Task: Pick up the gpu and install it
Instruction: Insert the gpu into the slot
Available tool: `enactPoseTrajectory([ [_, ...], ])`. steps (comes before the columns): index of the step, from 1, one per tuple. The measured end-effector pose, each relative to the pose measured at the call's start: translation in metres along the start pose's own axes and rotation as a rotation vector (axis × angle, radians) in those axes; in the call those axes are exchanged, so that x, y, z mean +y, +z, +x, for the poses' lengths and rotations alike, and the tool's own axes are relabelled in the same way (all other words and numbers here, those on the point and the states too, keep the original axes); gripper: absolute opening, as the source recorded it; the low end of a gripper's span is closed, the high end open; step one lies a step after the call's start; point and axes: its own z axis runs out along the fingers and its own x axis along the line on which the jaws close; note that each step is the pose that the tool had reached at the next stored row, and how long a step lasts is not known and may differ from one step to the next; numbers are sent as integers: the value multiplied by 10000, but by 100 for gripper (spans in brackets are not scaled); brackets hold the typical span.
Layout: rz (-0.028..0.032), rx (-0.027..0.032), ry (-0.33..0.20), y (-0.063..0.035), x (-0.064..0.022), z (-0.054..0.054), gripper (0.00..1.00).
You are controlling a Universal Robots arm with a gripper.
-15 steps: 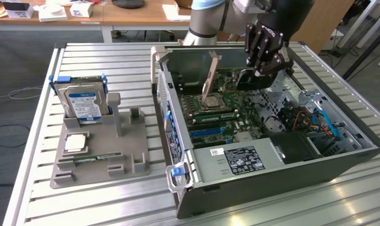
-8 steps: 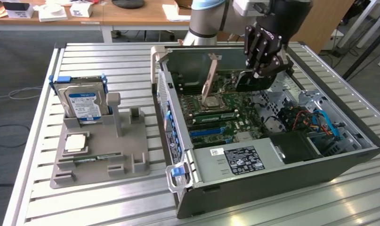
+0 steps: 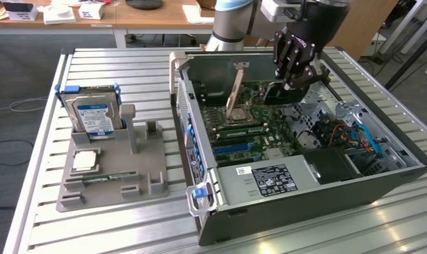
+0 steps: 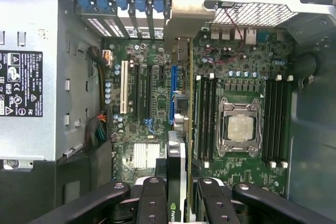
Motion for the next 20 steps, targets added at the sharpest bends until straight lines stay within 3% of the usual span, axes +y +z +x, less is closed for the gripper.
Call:
enactPoseTrajectory([
  [9,0,0,0,152,-3,2,27],
  [20,-1,1,-1,265,-5,3,27],
])
